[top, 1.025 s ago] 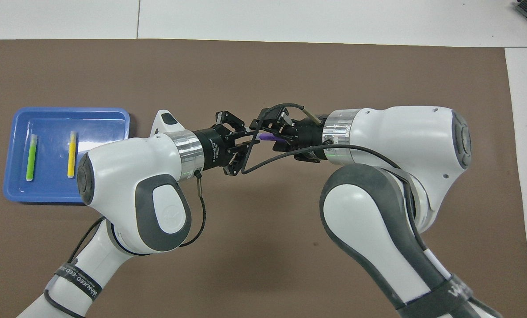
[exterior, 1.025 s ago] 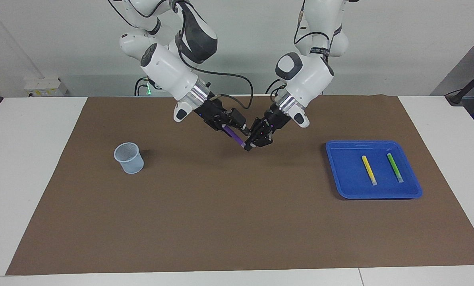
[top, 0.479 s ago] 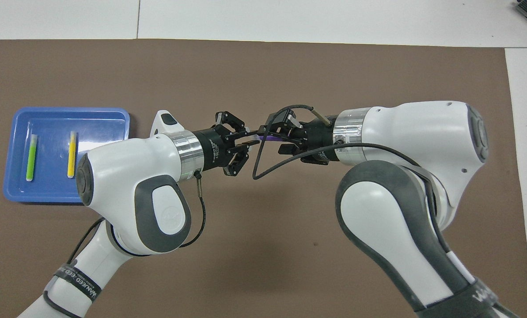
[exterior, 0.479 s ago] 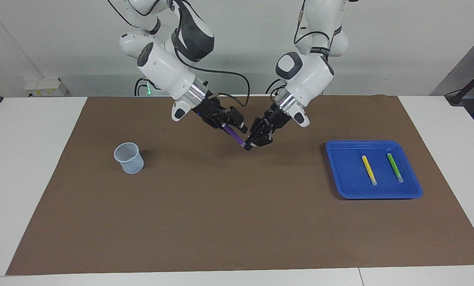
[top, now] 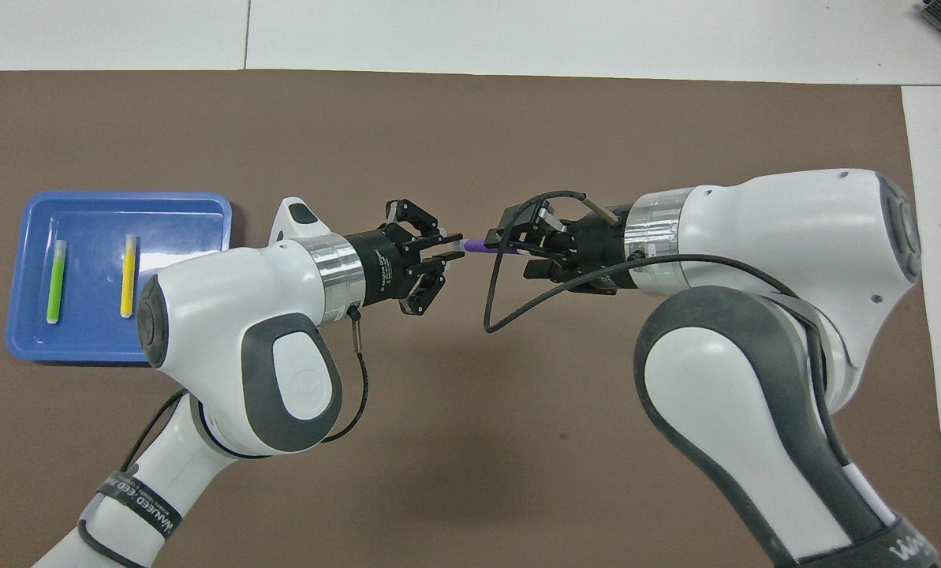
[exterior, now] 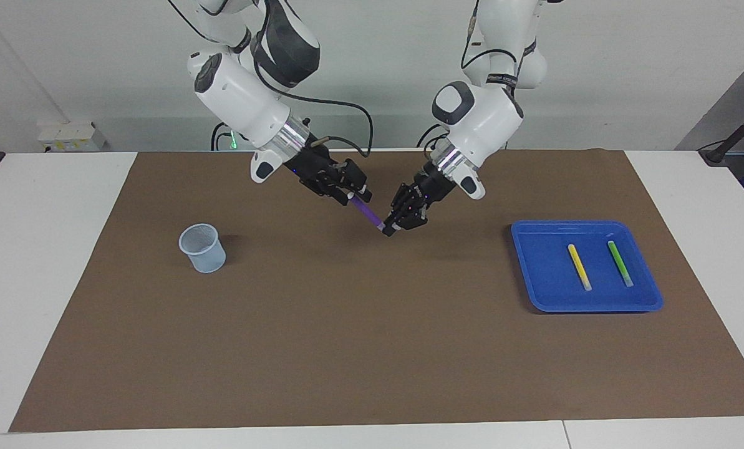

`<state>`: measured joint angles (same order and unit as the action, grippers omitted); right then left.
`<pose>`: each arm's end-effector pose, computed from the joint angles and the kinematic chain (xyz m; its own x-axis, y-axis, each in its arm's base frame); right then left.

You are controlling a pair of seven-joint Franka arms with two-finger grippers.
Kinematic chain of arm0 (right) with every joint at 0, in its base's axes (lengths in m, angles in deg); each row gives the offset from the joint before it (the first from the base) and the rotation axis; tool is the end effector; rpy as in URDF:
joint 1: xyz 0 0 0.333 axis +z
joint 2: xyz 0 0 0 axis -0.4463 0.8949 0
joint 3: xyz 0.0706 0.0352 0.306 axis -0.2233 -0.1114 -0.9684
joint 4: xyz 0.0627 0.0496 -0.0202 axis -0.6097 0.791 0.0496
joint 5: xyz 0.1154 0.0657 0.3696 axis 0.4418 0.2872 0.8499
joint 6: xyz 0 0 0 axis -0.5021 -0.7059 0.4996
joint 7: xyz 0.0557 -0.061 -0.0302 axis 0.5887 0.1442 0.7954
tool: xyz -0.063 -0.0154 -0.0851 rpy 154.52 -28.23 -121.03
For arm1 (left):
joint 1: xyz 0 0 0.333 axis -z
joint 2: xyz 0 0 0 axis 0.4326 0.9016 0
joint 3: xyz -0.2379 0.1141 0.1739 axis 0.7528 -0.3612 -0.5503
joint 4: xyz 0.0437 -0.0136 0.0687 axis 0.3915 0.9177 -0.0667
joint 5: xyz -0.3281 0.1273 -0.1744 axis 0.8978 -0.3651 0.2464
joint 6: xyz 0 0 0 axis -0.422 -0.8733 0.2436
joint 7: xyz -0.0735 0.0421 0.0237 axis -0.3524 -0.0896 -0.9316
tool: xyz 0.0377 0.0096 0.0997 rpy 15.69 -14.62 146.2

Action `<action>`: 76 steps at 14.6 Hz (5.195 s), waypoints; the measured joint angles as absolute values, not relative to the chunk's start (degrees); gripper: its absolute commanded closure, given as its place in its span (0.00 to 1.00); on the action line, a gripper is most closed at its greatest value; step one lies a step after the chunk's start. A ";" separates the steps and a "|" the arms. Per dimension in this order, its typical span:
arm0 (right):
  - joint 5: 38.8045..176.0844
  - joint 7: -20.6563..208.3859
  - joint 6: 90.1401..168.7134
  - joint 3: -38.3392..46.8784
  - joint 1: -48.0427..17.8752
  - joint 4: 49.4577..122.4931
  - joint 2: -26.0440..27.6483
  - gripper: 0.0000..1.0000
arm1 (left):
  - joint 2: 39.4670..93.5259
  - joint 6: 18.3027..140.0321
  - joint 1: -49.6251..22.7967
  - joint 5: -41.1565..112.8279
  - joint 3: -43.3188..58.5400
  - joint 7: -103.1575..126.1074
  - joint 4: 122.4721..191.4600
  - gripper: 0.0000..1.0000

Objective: Transfer and insert pens with both arms
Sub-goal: 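Close the right gripper on the purple pen tip, then open the left gripper and pull the pen away with the right gripper, then insert the purple pen into the cup while the left gripper reaches the yellow pen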

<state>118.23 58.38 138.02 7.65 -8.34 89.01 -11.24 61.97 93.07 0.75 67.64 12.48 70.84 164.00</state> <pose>0.5539 0.2479 0.5219 0.9127 -0.3739 -0.1646 -0.3908 -0.6816 -0.6186 0.5145 -0.3201 0.4512 0.1908 0.7306 -0.6556 0.9383 0.0605 0.3405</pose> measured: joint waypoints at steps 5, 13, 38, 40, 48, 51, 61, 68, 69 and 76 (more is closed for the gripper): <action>118.21 58.44 138.02 7.57 -8.34 89.04 -11.24 0.57 | 61.97 93.07 0.81 67.64 12.46 70.84 164.00 1.00; 118.20 58.47 138.27 7.69 -8.48 89.04 -11.24 0.59 | 61.83 93.09 0.84 67.64 12.44 70.87 164.01 1.00; 117.85 58.56 138.25 7.71 -8.62 89.03 -11.25 1.00 | 61.73 93.98 1.10 67.64 12.46 70.94 164.19 0.00; 113.67 58.62 137.31 7.73 -8.63 89.00 -11.25 1.00 | 61.73 94.06 1.10 67.64 12.46 70.94 164.19 0.00; 87.21 72.39 120.99 8.07 -12.88 87.95 -12.18 1.00 | 60.98 92.84 -0.09 67.64 11.80 58.75 166.84 0.00; 79.79 82.05 115.40 8.24 -15.81 86.93 -13.61 1.00 | 59.32 83.94 -5.90 67.63 11.38 46.96 167.93 0.00; 68.70 106.61 118.04 8.33 -24.58 89.16 -14.32 1.00 | 56.14 60.93 -23.93 51.56 10.70 23.35 168.45 0.00; 67.63 112.00 125.13 8.31 -26.71 95.36 -14.67 1.00 | 55.67 57.20 -28.25 33.95 10.61 7.45 167.74 0.00; 67.62 112.44 125.20 8.33 -27.07 95.71 -14.68 1.00 | 55.67 57.20 -28.64 31.45 10.59 5.38 167.45 0.00; 67.62 112.55 124.39 8.09 -26.97 95.46 -14.87 1.00 | 55.85 58.73 -34.68 24.22 10.43 -17.51 166.00 0.00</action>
<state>67.62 112.55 124.39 8.09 -26.97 95.46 -14.87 55.85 58.73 -34.68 24.22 10.43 -17.51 166.00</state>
